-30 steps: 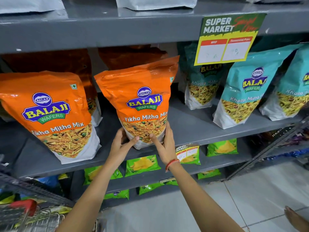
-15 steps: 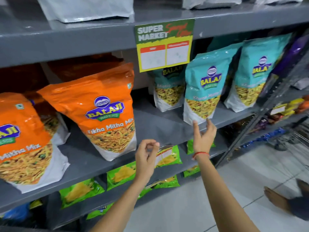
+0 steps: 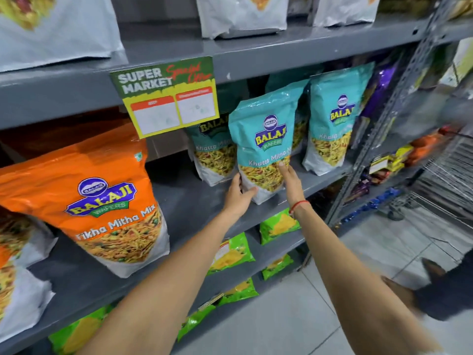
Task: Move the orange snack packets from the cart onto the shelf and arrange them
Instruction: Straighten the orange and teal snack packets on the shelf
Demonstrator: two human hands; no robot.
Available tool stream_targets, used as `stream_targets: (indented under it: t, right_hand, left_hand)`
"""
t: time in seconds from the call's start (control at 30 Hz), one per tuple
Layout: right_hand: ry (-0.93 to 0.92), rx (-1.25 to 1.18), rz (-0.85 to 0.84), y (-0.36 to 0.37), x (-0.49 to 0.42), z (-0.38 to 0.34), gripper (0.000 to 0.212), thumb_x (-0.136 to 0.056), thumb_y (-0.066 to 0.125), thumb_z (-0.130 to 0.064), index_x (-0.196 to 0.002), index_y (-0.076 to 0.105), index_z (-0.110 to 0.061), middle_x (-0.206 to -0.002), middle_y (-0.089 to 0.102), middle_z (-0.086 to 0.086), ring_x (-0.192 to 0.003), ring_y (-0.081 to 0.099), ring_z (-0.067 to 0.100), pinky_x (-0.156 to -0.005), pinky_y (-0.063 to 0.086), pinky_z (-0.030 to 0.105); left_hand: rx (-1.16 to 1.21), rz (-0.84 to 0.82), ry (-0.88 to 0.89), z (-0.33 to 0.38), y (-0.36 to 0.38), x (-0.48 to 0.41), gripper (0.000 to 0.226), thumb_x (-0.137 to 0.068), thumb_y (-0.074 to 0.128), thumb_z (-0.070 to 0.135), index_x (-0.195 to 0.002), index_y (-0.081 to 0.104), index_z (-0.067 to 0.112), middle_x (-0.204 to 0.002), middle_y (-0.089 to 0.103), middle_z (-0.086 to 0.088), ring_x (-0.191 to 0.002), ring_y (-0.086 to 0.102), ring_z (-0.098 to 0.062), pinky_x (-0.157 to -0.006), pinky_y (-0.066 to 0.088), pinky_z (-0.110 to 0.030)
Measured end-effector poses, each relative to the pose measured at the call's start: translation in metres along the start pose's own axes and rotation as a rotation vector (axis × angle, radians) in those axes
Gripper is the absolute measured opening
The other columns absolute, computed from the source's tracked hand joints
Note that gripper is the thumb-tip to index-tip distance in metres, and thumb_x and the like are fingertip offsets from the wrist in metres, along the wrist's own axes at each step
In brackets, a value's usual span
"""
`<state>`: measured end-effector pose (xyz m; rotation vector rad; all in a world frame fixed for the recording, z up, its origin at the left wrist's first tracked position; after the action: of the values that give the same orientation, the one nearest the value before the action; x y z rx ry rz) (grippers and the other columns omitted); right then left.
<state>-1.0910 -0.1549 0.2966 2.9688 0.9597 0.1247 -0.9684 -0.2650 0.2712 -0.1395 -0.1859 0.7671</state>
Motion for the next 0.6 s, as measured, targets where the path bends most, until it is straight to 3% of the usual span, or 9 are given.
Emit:
stream_targets:
  t: [0.13,0.27,0.43,0.5,0.6]
  right_hand:
    - [-0.049,0.026,0.003,0.007,0.014,0.009,0.059,-0.087,0.054,-0.048,-0.137,0.042,-0.019,-0.136,0.051,-0.003,-0.126,0.046,0.016,-0.109,0.035,0.039]
    - [-0.096,-0.015,-0.026,0.023,0.030,0.014,0.041,-0.089,0.057,-0.039,-0.126,0.051,-0.024,-0.123,0.058,-0.005,-0.116,0.054,0.012,-0.103,0.041,0.034]
    - [-0.134,0.010,-0.041,0.038,0.043,0.014,0.024,-0.090,0.055,-0.037,-0.114,0.050,-0.035,-0.116,0.058,-0.006,-0.111,0.053,0.011,-0.098,0.040,0.030]
    - [-0.121,0.014,-0.052,0.041,0.047,0.015,0.030,-0.090,0.054,-0.040,-0.118,0.050,-0.030,-0.119,0.056,-0.006,-0.113,0.051,0.011,-0.098,0.038,0.029]
    - [-0.069,0.014,-0.057,0.040,0.046,0.020,0.062,-0.086,0.052,-0.052,-0.136,0.042,-0.017,-0.141,0.049,0.003,-0.129,0.045,0.018,-0.110,0.035,0.039]
  left_hand:
    - [-0.002,0.113,0.080,-0.008,-0.014,0.016,0.054,-0.086,0.060,0.019,-0.136,0.041,0.012,-0.138,0.051,-0.009,-0.122,0.053,-0.025,-0.103,0.044,-0.043]
    - [-0.064,0.179,0.144,-0.009,-0.040,0.030,0.032,-0.092,0.053,0.017,-0.122,0.051,0.007,-0.120,0.063,-0.008,-0.110,0.060,-0.025,-0.093,0.048,-0.035]
    - [-0.064,0.216,0.138,-0.013,-0.059,0.039,0.034,-0.093,0.050,0.021,-0.126,0.048,0.010,-0.118,0.059,-0.004,-0.113,0.058,-0.024,-0.099,0.047,-0.048]
    - [-0.088,0.255,0.132,-0.014,-0.062,0.045,0.039,-0.093,0.050,0.021,-0.130,0.044,0.009,-0.124,0.058,-0.008,-0.114,0.056,-0.025,-0.101,0.046,-0.043]
    - [-0.086,0.416,0.094,-0.024,-0.064,0.064,0.051,-0.092,0.051,0.024,-0.137,0.034,0.007,-0.134,0.050,-0.014,-0.114,0.057,-0.026,-0.097,0.043,-0.032]
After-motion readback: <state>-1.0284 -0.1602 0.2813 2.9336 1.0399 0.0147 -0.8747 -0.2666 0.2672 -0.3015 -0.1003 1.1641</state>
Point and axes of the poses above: each hand's wrist, its own x-axis away from the middle knuckle, its own y-axis out of the palm, z = x × y, the point moved 10 cm from there along -x, towards the middle knuckle
